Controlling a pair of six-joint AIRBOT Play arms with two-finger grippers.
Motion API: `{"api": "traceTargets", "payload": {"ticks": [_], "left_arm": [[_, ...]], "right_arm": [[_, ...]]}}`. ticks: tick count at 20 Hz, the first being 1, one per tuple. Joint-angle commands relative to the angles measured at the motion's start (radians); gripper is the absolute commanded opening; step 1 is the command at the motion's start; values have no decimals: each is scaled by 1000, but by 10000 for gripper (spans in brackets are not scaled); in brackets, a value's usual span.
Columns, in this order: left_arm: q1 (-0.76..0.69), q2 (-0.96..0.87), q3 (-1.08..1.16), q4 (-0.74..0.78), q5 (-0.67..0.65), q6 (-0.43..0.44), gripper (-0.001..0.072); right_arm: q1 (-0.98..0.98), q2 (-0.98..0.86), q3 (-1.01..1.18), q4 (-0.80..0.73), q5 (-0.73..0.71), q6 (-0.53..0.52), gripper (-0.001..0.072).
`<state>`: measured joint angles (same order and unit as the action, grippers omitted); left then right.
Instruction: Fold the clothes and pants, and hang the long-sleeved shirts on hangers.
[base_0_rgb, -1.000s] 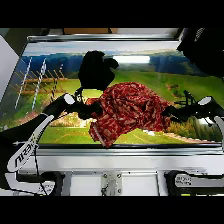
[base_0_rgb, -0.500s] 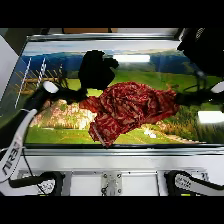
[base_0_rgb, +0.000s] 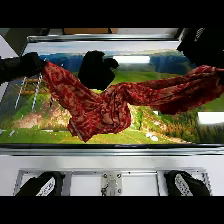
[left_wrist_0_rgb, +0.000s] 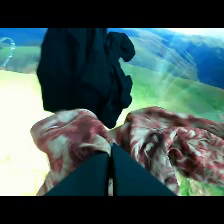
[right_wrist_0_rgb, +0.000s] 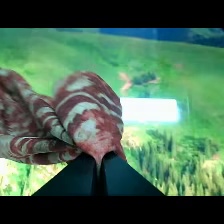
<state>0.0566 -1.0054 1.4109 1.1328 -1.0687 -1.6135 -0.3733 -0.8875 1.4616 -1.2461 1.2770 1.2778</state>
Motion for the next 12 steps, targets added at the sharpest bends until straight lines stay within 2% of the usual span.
{"api": "traceTargets", "payload": {"ticks": [1, 4, 8, 9, 10, 11, 12], "left_arm": [[7, 37, -92, 26, -22, 2, 12], [-13, -72, -244, -26, 9, 2, 12], [-168, -284, -341, -60, 143, 45, 13], [-192, -329, -331, -59, 148, 44, 88], [-203, -367, -303, -63, 141, 41, 429], [-200, -386, -264, -60, 124, 27, 596], [-181, -391, -212, -60, 102, 27, 591]], "right_arm": [[-2, 2, 11, -43, 5, 68, 5], [-2, -117, 11, -80, -24, 85, 5], [-2, -264, 18, -124, -129, 85, 5], [-1, -291, 34, -123, -127, 84, 5], [0, -309, 52, -120, -124, 85, 5], [8, -319, 76, -112, -123, 85, 5], [24, -323, 100, -93, -120, 85, 5]]}}
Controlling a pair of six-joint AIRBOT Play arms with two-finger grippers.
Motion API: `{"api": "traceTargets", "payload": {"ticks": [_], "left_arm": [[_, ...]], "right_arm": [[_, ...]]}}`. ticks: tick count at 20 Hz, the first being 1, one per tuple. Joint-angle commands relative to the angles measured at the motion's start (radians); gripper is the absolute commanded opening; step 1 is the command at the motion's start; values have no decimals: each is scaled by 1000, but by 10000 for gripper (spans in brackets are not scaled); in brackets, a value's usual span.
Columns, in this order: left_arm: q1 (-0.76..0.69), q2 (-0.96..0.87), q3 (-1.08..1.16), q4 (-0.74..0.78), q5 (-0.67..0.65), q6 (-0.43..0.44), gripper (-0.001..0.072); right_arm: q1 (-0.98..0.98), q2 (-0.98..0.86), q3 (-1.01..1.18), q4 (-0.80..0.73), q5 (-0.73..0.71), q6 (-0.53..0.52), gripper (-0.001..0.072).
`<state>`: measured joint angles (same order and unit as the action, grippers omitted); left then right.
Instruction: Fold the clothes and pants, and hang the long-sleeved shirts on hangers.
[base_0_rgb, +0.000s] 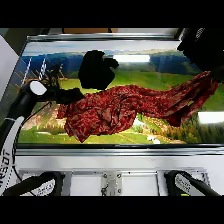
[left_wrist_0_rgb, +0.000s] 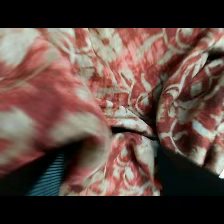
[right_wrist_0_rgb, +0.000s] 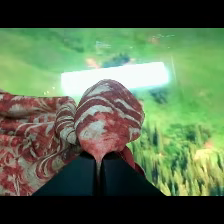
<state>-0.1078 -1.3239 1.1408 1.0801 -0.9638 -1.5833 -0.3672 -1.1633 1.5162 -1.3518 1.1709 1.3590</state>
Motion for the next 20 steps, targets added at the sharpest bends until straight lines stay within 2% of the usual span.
{"api": "traceTargets", "payload": {"ticks": [1, 5, 10, 12, 13, 15, 16, 17, 20], "left_arm": [[10, -65, 107, -7, -15, -3, 591], [160, 33, 270, 2, -93, 16, 591], [327, 139, 284, 2, -236, 62, 591], [363, 150, 284, 2, -286, 68, 591], [371, 151, 284, 2, -303, 69, 591], [373, 151, 284, 2, -322, 69, 591], [365, 151, 284, 2, -324, 71, 591], [354, 151, 284, 2, -323, 78, 591], [287, 153, 226, 2, -303, 88, 591]], "right_arm": [[44, -48, 74, 47, -7, 3, 5], [292, -51, 111, 283, 11, -5, 5], [852, -128, 111, 291, -82, 4, 6], [1015, -189, 111, 290, -141, 3, 11], [1077, -224, 111, 290, -161, 2, 65], [1132, -266, 111, 288, -161, -31, 619], [1134, -269, 111, 270, -161, -24, 658], [1123, -260, 111, 220, -159, -5, 658], [1058, -211, 111, -12, -102, 161, 653]]}}
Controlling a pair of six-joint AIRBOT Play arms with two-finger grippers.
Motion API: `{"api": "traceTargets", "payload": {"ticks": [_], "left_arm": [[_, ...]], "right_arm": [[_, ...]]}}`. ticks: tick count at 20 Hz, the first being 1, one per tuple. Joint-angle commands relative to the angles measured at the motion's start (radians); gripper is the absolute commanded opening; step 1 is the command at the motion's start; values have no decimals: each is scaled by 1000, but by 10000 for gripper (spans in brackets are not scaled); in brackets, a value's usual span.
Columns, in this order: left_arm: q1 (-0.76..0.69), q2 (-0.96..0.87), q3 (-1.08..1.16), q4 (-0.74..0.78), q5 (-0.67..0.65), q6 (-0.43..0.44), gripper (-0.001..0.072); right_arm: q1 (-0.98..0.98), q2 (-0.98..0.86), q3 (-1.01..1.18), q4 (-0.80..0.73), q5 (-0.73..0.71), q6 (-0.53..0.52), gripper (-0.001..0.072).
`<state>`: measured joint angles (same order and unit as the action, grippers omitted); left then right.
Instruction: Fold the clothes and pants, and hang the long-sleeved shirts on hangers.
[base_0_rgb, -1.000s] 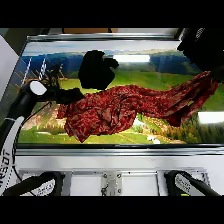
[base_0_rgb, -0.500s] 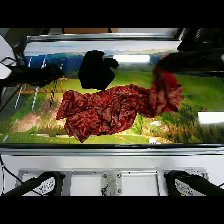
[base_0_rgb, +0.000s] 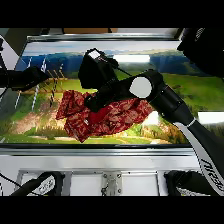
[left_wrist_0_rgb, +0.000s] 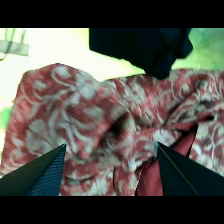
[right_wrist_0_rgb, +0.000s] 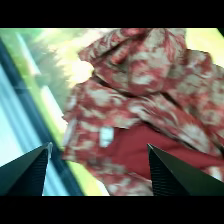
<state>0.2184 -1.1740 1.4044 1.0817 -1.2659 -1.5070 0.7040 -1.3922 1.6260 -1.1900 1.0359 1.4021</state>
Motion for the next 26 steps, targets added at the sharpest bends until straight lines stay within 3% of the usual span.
{"api": "traceTargets", "payload": {"ticks": [1, 2, 4, 8, 10, 13, 19, 20, 22, 23, 26], "left_arm": [[-69, 3, -84, 0, 17, 12, 591], [-98, 3, -134, 0, 46, 11, 591], [-176, 2, -237, -1, 138, 11, 591], [-344, -55, -332, 3, 240, 11, 591], [-415, -119, -335, 98, 240, -4, 591], [-478, -193, -335, 262, 213, -94, 591], [-543, -235, -335, 289, 204, -98, 589], [-542, -234, -335, 289, 208, -105, 443], [-527, -227, -335, 286, 216, -106, 54], [-519, -218, -335, 285, 217, -107, 13], [-518, -173, -335, 277, 219, -106, 13]], "right_arm": [[-42, 27, 1, -252, 82, 180, 556], [-66, 25, 1, -304, 126, 236, 465], [-104, -5, -6, -319, 169, 314, 465], [-103, -126, -6, -321, 202, 343, 465], [-104, -161, -6, -321, 204, 356, 465], [-104, -165, -6, -321, 206, 356, 465], [-104, -184, -6, -318, 211, 357, 465], [-103, -193, -6, -317, 211, 357, 465], [-102, -214, -5, -317, 210, 380, 465], [-102, -225, -5, -317, 206, 394, 465], [-102, -269, 14, -317, 176, 432, 465]]}}
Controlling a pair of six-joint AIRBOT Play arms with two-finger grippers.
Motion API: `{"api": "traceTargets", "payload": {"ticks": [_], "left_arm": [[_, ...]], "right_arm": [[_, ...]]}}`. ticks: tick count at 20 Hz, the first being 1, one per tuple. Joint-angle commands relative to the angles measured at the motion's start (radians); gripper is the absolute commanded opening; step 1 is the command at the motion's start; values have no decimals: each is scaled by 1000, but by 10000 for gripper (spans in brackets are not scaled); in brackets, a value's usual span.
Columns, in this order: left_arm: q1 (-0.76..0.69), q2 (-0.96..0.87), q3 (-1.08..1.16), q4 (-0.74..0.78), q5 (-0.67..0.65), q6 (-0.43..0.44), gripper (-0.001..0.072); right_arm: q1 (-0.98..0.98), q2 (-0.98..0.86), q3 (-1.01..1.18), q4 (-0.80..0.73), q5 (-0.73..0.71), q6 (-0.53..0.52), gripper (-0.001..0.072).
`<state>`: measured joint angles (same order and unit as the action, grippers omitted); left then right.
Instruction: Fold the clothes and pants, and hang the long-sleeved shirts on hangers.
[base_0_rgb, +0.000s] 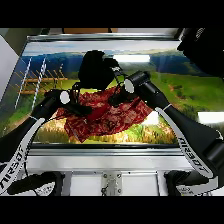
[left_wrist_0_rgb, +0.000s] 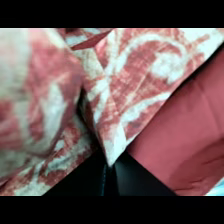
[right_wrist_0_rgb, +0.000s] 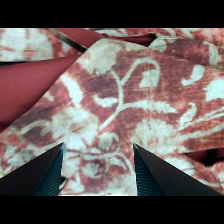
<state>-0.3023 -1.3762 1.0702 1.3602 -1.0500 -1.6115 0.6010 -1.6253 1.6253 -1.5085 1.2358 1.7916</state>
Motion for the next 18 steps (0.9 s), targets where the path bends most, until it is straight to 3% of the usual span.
{"api": "traceTargets", "payload": {"ticks": [1, 11, 16, 17, 18], "left_arm": [[2, 42, 0, -1, 3, -2, 13], [-58, 66, -1, 1, 7, -2, 13], [-69, 66, -1, 9, 3, -2, 12], [-68, 66, -1, 8, -1, -2, 13], [-68, 66, -1, 10, -6, -2, 13]], "right_arm": [[1, -55, 33, 2, -29, 57, 465], [13, -209, 159, 27, -31, 141, 464], [13, -219, 159, -127, 71, 147, 431], [13, -219, 159, -169, 108, 146, 376], [13, -219, 159, -204, 143, 141, 198]]}}
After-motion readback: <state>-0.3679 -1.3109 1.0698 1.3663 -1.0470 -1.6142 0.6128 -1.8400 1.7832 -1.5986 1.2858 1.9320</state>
